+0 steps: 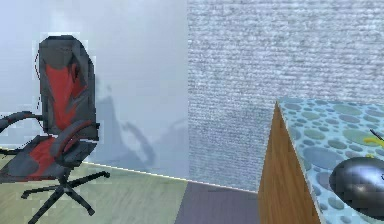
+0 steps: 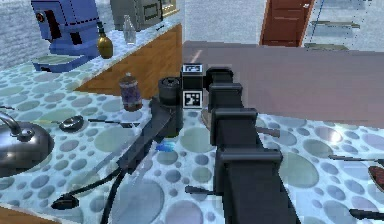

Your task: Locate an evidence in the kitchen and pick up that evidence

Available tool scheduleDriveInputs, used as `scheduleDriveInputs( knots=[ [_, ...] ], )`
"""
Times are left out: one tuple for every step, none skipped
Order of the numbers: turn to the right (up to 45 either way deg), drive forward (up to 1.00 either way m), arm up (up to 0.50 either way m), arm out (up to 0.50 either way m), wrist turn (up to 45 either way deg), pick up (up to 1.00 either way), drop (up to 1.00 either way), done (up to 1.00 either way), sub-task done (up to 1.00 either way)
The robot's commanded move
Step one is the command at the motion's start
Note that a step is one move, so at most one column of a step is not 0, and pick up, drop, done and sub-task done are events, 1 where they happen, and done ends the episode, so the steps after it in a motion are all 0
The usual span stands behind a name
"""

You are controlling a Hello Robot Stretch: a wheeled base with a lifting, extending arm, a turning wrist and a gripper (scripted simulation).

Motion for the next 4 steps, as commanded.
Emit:
scheduleDriveInputs(
  knots=[
    [0.0,0.00,0.00,0.00,45.0,0.00,0.00,0.00,0.00],
    [0.0,0.00,0.00,0.00,45.0,0.00,0.00,0.00,0.00],
    [0.0,0.00,0.00,0.00,33.0,0.00,0.00,0.00,0.00],
    [0.0,0.00,-0.16,0.00,0.0,0.00,0.00,0.00,0.00]
  ],
)
